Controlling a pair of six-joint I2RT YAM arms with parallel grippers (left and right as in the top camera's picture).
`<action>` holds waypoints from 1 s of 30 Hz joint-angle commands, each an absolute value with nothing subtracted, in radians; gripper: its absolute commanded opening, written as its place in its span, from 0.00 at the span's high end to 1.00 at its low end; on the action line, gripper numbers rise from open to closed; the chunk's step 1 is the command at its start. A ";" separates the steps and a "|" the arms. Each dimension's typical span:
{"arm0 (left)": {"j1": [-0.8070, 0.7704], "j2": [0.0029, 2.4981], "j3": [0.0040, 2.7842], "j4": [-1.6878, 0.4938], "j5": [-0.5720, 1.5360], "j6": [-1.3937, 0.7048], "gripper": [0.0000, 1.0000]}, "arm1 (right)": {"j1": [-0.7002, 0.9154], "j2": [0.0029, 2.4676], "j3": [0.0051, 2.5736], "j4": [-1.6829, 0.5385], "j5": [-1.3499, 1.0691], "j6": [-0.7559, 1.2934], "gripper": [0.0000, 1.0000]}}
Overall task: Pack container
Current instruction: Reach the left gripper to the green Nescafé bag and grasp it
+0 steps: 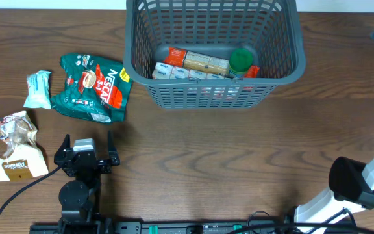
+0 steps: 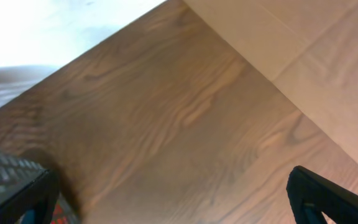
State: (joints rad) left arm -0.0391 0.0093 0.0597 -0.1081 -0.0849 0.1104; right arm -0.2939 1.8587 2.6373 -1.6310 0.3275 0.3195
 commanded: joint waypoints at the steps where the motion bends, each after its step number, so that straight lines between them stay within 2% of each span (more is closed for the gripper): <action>1: -0.034 0.004 0.033 -0.122 -0.086 0.127 0.01 | -0.302 1.864 2.637 -1.640 0.297 0.352 0.01; 14: -0.034 0.004 0.033 -0.094 -0.085 0.125 0.01 | -0.300 1.864 2.637 -1.642 0.287 0.351 0.01; 20: -0.034 0.027 0.086 -0.083 -0.029 -0.063 0.02 | -0.300 1.864 2.637 -1.642 0.287 0.351 0.01; 24: -0.034 0.164 0.277 -0.135 -0.038 -0.007 0.01 | -0.300 1.864 2.637 -1.642 0.287 0.351 0.01; 30: -0.034 0.643 0.764 -0.412 -0.024 0.033 0.02 | -0.300 1.864 2.637 -1.642 0.287 0.351 0.01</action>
